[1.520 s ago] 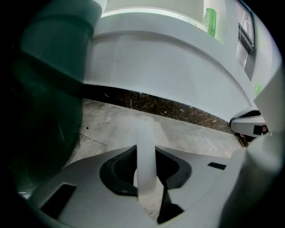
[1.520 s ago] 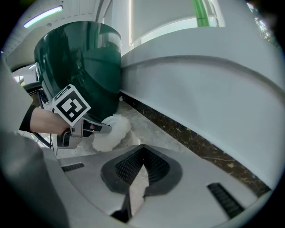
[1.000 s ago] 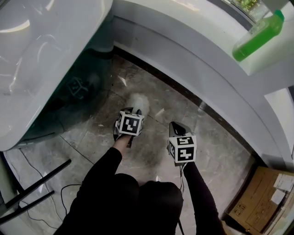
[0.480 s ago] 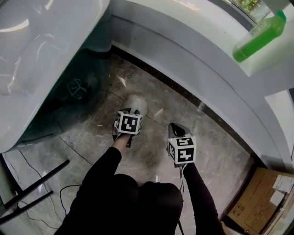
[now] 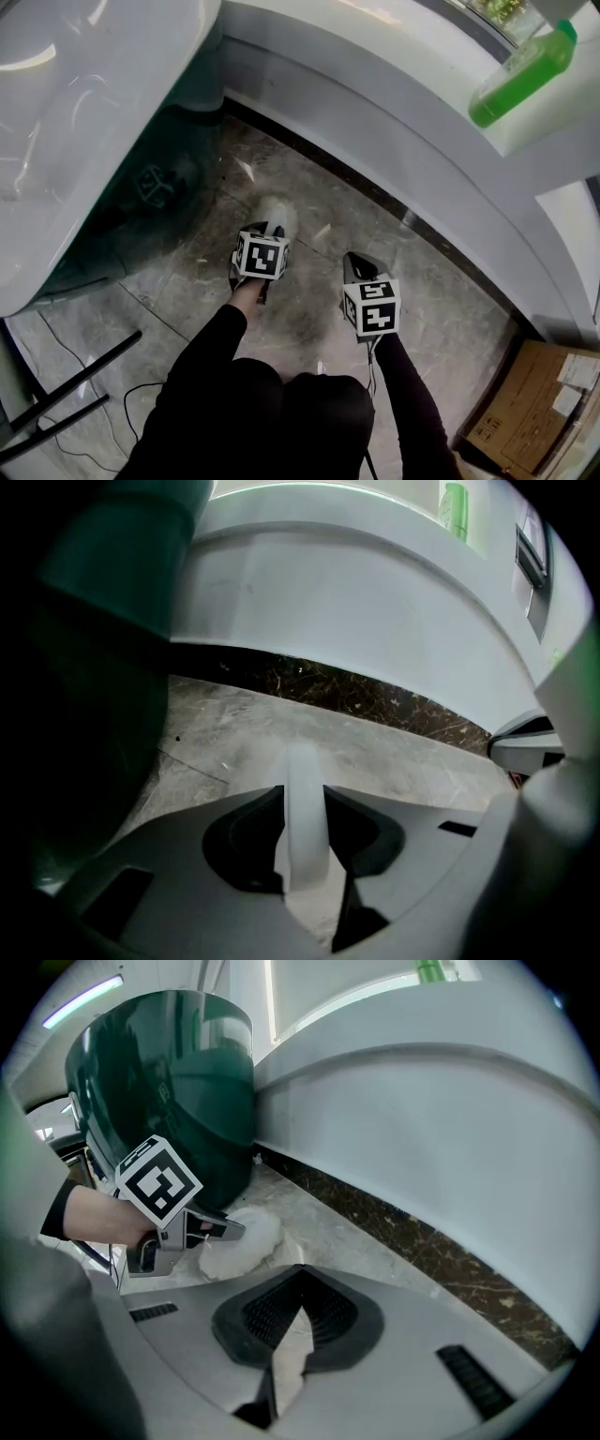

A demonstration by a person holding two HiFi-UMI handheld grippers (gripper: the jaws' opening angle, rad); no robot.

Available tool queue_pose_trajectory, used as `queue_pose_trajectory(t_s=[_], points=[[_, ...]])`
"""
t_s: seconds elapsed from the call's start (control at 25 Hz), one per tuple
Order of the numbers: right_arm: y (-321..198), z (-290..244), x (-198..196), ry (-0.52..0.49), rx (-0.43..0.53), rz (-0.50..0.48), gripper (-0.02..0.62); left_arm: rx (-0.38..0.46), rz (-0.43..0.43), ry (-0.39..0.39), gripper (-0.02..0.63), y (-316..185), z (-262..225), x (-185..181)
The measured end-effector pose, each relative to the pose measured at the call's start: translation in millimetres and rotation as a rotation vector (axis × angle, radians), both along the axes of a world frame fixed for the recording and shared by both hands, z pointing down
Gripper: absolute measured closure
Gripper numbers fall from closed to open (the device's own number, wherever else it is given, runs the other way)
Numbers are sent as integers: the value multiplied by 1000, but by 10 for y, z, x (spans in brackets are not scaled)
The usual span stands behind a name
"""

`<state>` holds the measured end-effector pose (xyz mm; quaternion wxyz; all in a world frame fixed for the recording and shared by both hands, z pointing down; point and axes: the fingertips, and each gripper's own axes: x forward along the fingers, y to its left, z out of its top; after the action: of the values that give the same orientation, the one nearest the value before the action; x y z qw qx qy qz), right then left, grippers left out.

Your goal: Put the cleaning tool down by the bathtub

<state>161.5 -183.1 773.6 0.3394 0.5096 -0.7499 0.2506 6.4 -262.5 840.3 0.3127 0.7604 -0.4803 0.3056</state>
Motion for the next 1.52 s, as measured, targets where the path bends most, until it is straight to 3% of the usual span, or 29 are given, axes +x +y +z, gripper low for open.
queue_pose_trajectory(t_s=[0.28, 0.48, 0.64, 0.88, 1.08, 1.52], points=[[-7, -82, -22, 3, 11, -6, 594, 41, -6, 61, 468, 27, -340, -18], [-2, -186, -32, -18, 23, 3, 595, 109, 32, 132, 466, 125, -721, -2], [-12, -354, -112, -90, 68, 0, 595, 170, 99, 162, 468, 232, -1015, 5], [-13, -488, -184, -115, 90, -1, 594, 231, 86, 225, 528, 287, -1375, -78], [-30, -588, -209, -102, 106, 4, 595, 253, 94, 220, 589, 341, -1477, -130], [14, -647, -286, -128, 104, -5, 595, 264, 79, 257, 598, 442, -1536, -217]])
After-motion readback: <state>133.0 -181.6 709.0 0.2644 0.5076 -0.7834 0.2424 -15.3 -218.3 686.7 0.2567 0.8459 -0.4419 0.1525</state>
